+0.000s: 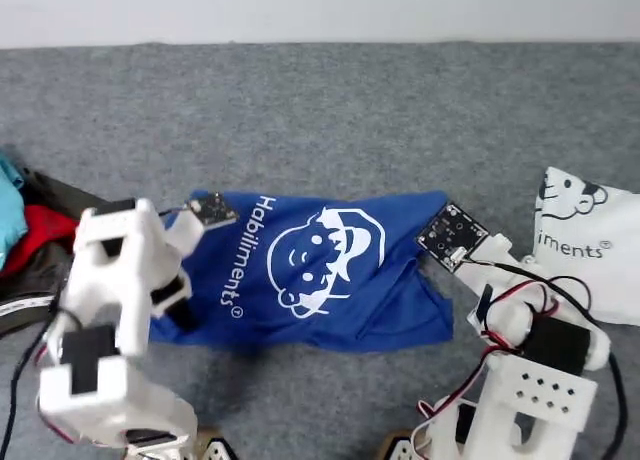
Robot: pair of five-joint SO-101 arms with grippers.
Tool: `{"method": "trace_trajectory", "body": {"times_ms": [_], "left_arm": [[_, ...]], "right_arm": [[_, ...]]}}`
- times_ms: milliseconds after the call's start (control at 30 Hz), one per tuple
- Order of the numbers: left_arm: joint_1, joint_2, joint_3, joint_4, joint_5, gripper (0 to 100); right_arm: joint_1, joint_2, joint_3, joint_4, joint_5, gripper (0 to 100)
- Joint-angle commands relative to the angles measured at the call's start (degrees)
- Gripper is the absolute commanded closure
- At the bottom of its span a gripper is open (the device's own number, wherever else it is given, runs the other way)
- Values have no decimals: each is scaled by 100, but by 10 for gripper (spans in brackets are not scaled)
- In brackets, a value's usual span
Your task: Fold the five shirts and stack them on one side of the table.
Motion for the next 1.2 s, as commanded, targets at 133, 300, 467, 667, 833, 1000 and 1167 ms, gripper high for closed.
{"method": "trace_trajectory", "body": {"times_ms": [133,300,467,667,833,1000,1167], "left_arm": [[-18,598,-1807,264,580,787],[18,897,-2404,264,782,786],[9,853,-2615,809,791,786],[-18,-105,-2589,1837,343,786],[-114,-747,-2422,2462,-149,787],[-97,-484,-1701,2136,-563,788],[62,501,-1604,1055,-422,854]], "right_arm": [[-22,-4,-62,-13,-53,989],[-22,-4,-62,-13,-53,989],[-22,-4,-62,-13,-53,989],[-22,-4,-62,-13,-53,989],[-22,-4,-62,-13,-53,989],[-31,-4,-62,-13,-62,989],[-40,-4,-62,-13,-62,989]]}}
